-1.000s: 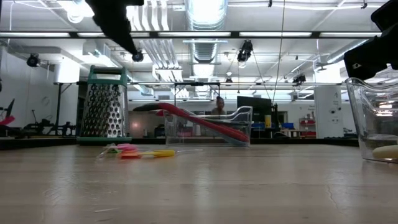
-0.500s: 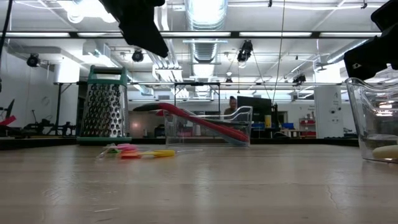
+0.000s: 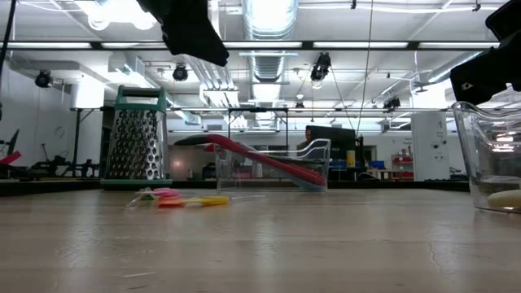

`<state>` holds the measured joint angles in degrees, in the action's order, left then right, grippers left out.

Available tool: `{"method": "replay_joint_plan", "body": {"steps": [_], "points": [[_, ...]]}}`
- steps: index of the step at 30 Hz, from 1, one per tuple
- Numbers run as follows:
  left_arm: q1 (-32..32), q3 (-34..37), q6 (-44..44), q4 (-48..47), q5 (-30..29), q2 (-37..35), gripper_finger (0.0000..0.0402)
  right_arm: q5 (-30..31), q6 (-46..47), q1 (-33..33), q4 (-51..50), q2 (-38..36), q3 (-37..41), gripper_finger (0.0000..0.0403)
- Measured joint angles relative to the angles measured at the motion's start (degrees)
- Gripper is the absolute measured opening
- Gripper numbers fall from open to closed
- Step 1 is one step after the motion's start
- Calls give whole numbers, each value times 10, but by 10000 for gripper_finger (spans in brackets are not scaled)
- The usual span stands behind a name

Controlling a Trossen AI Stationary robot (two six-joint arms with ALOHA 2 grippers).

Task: Pick & Place Kitchen Items
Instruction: Put the pink spatula into the yellow bin

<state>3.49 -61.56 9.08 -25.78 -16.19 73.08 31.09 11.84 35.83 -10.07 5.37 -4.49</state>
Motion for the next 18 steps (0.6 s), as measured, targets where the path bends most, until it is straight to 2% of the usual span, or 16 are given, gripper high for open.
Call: {"method": "replay_joint_plan", "body": {"steps": [4, 10, 18], "points": [[0, 0, 79, -5, 0, 0, 156, 0, 0, 0, 0, 0, 0, 8], [8, 4, 267, -71, -21, 0, 156, 0, 0, 0, 0, 0, 0, 8], [29, 89, 387, -42, -89, 12, 156, 0, 0, 0, 0, 0, 0, 8]]}}
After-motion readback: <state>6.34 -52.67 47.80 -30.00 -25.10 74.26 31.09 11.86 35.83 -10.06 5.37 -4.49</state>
